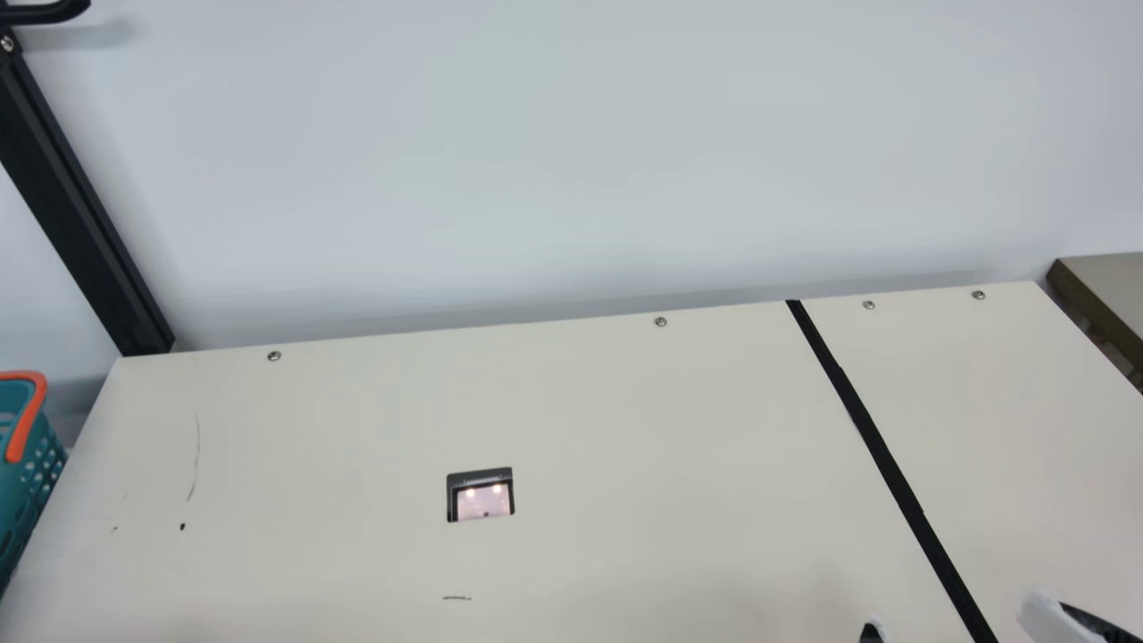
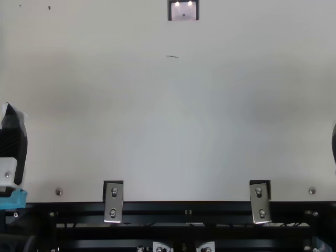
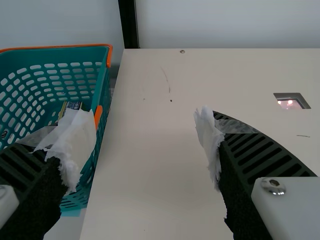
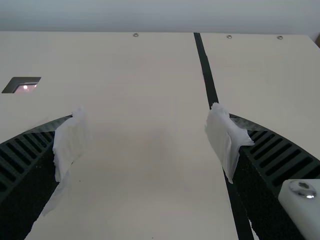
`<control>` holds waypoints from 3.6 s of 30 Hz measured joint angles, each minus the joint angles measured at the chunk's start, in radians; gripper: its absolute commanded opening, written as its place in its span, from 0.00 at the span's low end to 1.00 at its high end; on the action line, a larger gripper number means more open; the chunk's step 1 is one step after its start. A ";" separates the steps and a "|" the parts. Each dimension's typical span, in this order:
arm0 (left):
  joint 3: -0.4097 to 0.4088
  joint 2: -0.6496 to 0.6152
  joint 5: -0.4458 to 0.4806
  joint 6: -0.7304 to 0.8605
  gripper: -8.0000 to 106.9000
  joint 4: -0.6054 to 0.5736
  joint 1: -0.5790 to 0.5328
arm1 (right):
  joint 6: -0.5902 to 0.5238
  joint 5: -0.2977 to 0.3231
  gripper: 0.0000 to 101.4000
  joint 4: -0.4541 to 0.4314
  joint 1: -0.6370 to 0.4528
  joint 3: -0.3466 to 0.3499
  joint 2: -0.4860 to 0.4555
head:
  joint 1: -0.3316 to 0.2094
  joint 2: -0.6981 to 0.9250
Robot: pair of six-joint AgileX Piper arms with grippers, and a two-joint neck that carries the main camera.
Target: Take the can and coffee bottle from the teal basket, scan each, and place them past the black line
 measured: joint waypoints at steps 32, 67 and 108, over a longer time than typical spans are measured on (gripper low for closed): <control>0.000 0.000 0.000 0.000 0.85 0.000 0.000 | -0.001 0.062 1.00 0.023 -0.006 -0.166 0.093 | 0.000 0.000; 0.000 0.000 0.000 0.000 0.85 0.000 0.000 | 0.214 0.556 1.00 0.306 -0.077 -0.727 0.190 | 0.000 0.000; 0.000 0.000 0.000 0.000 0.85 0.000 0.000 | 0.243 0.550 1.00 0.396 -0.018 -0.703 0.190 | 0.000 0.568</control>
